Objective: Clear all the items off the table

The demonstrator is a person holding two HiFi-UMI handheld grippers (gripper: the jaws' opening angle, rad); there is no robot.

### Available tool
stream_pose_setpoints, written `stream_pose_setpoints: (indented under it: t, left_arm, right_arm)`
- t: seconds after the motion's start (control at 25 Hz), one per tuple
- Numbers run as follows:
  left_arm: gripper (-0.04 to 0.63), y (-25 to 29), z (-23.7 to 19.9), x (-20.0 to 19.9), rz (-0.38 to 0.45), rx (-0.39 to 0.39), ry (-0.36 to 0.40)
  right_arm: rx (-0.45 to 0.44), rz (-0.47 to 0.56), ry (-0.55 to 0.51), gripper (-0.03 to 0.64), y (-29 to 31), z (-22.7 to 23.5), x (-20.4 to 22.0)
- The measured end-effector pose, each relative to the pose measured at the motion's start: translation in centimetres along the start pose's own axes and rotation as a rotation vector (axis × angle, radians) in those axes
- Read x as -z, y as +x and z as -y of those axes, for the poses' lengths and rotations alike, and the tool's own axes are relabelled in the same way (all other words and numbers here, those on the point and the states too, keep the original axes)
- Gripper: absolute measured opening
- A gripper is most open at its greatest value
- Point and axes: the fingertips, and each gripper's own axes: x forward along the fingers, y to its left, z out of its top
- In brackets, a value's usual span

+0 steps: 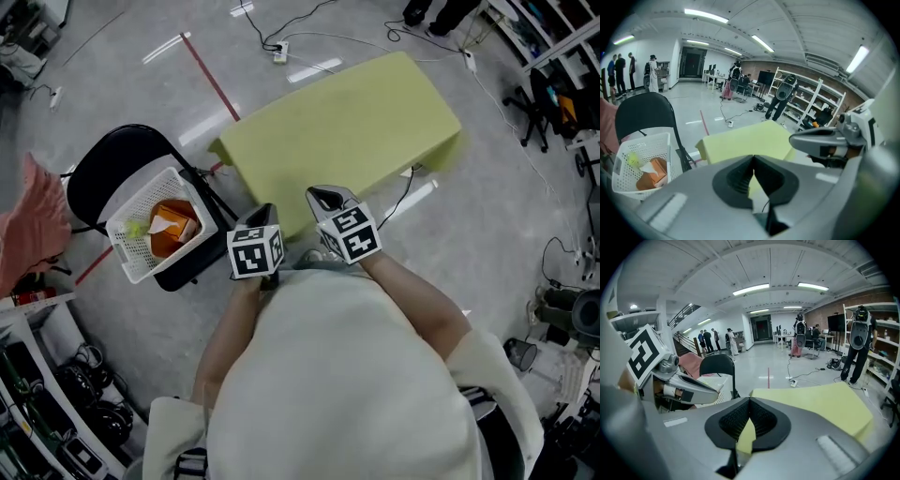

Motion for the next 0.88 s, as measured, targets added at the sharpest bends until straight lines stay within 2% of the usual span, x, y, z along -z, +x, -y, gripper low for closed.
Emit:
stream_pose_setpoints:
  t: [0.52, 0.88]
  left_arm:
    - [0.010, 0.1, 2.6, 0.0, 0.007, 0.018, 0.075]
    - [0.009, -0.2, 2.4, 0.1, 0.005, 0.014, 0.083]
  right_arm:
    - [0.033, 0.036, 0.021, -0.002, -1.8, 2.0, 0.7]
    - [0.052, 0.056, 0.046, -0.002, -1.8, 2.9, 0.4]
